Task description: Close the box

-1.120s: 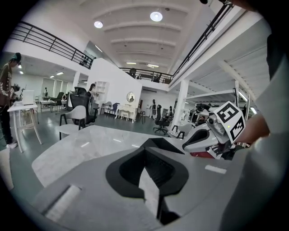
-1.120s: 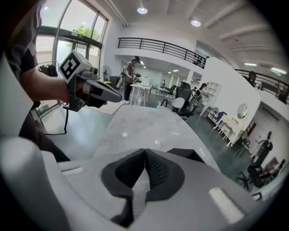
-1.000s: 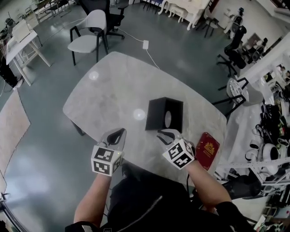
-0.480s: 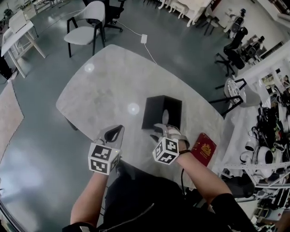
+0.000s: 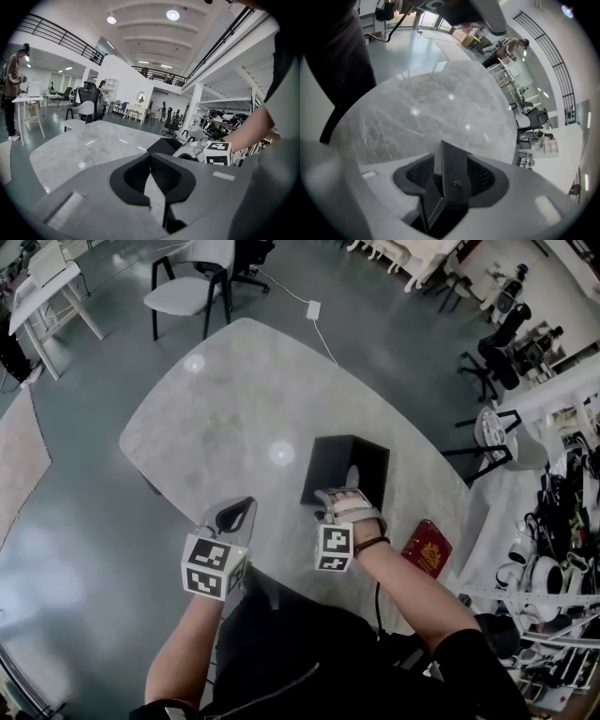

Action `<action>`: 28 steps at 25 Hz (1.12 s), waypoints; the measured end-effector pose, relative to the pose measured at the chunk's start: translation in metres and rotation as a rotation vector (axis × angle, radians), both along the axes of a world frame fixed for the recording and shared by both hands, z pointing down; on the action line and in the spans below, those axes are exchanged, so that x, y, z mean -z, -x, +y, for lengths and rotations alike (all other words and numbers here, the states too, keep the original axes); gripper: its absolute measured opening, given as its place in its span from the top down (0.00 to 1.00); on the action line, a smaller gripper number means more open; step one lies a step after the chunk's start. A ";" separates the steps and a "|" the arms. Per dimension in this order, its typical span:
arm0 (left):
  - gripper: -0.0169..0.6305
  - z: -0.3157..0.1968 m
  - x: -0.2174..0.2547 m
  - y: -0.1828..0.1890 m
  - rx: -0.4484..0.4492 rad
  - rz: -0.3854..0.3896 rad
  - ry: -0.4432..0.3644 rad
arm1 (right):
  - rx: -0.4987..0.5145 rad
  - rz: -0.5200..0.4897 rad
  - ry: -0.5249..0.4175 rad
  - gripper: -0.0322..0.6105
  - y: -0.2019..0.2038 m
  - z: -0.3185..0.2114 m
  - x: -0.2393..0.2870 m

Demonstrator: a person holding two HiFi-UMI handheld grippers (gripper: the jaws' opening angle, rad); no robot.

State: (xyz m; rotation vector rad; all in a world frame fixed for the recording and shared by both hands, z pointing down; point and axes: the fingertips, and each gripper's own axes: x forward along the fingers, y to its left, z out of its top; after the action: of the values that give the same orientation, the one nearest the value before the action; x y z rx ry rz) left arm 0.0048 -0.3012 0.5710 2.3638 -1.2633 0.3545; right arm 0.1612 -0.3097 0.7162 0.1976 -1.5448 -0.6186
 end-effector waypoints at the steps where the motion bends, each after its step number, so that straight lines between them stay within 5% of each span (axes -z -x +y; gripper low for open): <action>1: 0.96 0.000 -0.002 0.002 0.002 0.001 0.004 | 0.013 0.027 0.002 0.61 -0.001 0.000 -0.005; 8: 0.96 0.009 -0.014 0.007 0.013 0.000 0.019 | 0.077 0.161 -0.096 0.61 -0.011 -0.008 -0.025; 15: 0.96 0.019 -0.004 0.023 0.025 -0.003 0.011 | 0.079 0.160 -0.150 0.76 -0.003 -0.012 -0.020; 20: 0.96 0.032 0.005 0.036 0.043 -0.012 -0.011 | 0.049 0.053 -0.234 0.78 0.008 -0.012 0.004; 28: 0.96 0.057 0.024 0.041 0.028 -0.016 -0.024 | -0.221 -0.216 -0.251 0.77 0.001 0.003 0.045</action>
State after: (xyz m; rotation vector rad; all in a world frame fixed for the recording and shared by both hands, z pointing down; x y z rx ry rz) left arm -0.0360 -0.2446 0.5468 2.3654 -1.3142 0.3514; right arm 0.1603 -0.3069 0.6713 0.6347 -1.6207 -0.6287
